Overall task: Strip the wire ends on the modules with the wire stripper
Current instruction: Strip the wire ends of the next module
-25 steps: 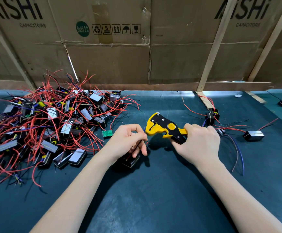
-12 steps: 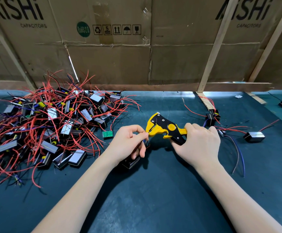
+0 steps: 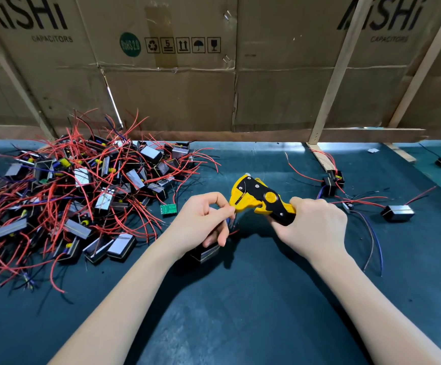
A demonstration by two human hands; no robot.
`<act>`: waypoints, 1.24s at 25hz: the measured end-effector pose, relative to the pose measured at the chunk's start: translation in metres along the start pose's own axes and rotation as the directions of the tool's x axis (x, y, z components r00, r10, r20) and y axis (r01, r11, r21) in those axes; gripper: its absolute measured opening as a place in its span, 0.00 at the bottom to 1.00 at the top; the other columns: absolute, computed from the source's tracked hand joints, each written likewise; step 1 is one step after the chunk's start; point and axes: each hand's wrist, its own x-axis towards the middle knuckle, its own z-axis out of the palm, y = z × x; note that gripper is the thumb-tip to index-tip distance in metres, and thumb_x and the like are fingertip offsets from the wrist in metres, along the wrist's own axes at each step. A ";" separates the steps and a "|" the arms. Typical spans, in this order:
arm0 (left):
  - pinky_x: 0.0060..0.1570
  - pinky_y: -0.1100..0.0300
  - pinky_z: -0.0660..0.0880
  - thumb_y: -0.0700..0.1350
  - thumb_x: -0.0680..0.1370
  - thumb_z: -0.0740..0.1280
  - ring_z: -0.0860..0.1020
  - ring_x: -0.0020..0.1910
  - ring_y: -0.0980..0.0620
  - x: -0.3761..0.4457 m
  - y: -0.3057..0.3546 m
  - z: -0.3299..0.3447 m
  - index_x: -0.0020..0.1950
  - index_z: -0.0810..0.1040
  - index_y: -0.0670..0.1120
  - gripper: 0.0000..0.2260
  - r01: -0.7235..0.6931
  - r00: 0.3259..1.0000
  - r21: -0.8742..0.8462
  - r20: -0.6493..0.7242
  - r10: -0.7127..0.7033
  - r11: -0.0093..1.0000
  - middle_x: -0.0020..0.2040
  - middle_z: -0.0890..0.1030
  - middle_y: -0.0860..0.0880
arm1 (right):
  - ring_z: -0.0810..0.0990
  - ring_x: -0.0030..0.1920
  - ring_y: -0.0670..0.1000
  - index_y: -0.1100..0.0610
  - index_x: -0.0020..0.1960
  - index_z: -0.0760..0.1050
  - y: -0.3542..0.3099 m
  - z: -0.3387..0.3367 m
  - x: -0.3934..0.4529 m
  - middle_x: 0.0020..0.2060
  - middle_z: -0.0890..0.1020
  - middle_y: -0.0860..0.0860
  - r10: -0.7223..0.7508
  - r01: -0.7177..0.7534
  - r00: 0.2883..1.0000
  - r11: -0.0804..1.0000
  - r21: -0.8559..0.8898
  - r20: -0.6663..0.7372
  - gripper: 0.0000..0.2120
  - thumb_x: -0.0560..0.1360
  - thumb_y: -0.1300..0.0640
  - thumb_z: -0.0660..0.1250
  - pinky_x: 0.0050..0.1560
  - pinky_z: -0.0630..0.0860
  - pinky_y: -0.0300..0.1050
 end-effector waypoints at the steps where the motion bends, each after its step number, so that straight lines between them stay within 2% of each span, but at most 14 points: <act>1: 0.19 0.67 0.59 0.40 0.82 0.62 0.62 0.16 0.54 0.000 0.000 0.000 0.43 0.73 0.40 0.08 -0.003 1.000 0.000 0.005 0.003 1.000 0.23 0.77 0.45 | 0.76 0.34 0.59 0.53 0.31 0.66 0.000 0.000 0.000 0.27 0.74 0.51 0.007 -0.007 1.000 1.000 -0.010 0.015 0.24 0.68 0.35 0.68 0.31 0.55 0.44; 5: 0.20 0.67 0.59 0.40 0.82 0.62 0.62 0.16 0.55 0.000 0.000 -0.001 0.42 0.73 0.42 0.09 -0.006 1.000 0.012 0.028 0.006 1.000 0.24 0.77 0.45 | 0.79 0.37 0.59 0.52 0.32 0.67 0.000 0.001 0.000 0.31 0.77 0.52 0.031 -0.029 0.997 0.999 -0.041 0.064 0.24 0.70 0.33 0.65 0.32 0.55 0.44; 10: 0.20 0.68 0.58 0.43 0.82 0.63 0.60 0.17 0.55 0.001 0.000 -0.004 0.43 0.72 0.43 0.09 -0.027 0.997 0.046 0.074 0.023 0.999 0.22 0.75 0.48 | 0.79 0.40 0.59 0.53 0.33 0.68 0.005 0.002 0.006 0.30 0.71 0.49 0.070 -0.063 0.990 0.996 -0.063 0.119 0.24 0.70 0.32 0.63 0.34 0.59 0.44; 14: 0.19 0.69 0.58 0.42 0.82 0.62 0.59 0.17 0.57 0.001 0.003 -0.006 0.44 0.70 0.43 0.08 -0.050 0.991 0.086 0.131 0.039 0.995 0.21 0.72 0.51 | 0.80 0.41 0.58 0.53 0.35 0.73 0.007 0.002 0.008 0.31 0.71 0.48 0.093 -0.080 0.986 0.992 -0.094 0.137 0.25 0.70 0.30 0.61 0.35 0.60 0.44; 23: 0.21 0.68 0.55 0.42 0.82 0.63 0.57 0.20 0.55 -0.009 0.013 -0.033 0.44 0.70 0.41 0.09 -0.051 0.939 0.094 0.344 0.015 0.994 0.21 0.69 0.50 | 0.78 0.39 0.57 0.53 0.34 0.74 -0.003 0.000 0.011 0.30 0.72 0.48 0.097 -0.090 0.986 0.994 -0.058 0.139 0.28 0.69 0.28 0.60 0.33 0.61 0.44; 27: 0.21 0.68 0.55 0.42 0.81 0.64 0.59 0.20 0.55 -0.004 0.014 -0.040 0.42 0.71 0.44 0.08 -0.058 0.921 0.110 0.390 0.011 0.992 0.21 0.69 0.50 | 0.71 0.34 0.57 0.53 0.31 0.71 -0.008 0.004 0.009 0.28 0.72 0.48 0.096 -0.091 0.984 0.995 -0.044 0.150 0.28 0.69 0.28 0.61 0.31 0.60 0.43; 29: 0.21 0.69 0.56 0.42 0.81 0.65 0.61 0.19 0.56 -0.007 0.014 -0.043 0.41 0.72 0.46 0.09 -0.060 0.891 0.079 0.454 0.018 0.995 0.21 0.70 0.51 | 0.72 0.34 0.57 0.52 0.31 0.72 -0.009 0.006 0.011 0.28 0.72 0.47 0.102 -0.097 0.981 0.994 -0.041 0.165 0.28 0.68 0.27 0.60 0.31 0.60 0.42; 31: 0.21 0.67 0.60 0.43 0.79 0.68 0.63 0.17 0.58 -0.015 0.011 -0.046 0.41 0.75 0.47 0.07 -0.042 0.794 -0.066 0.604 0.074 0.997 0.22 0.73 0.53 | 0.78 0.39 0.59 0.52 0.35 0.77 0.006 0.002 0.018 0.31 0.74 0.49 0.210 -0.204 0.958 0.978 -0.047 0.194 0.29 0.66 0.25 0.61 0.34 0.66 0.41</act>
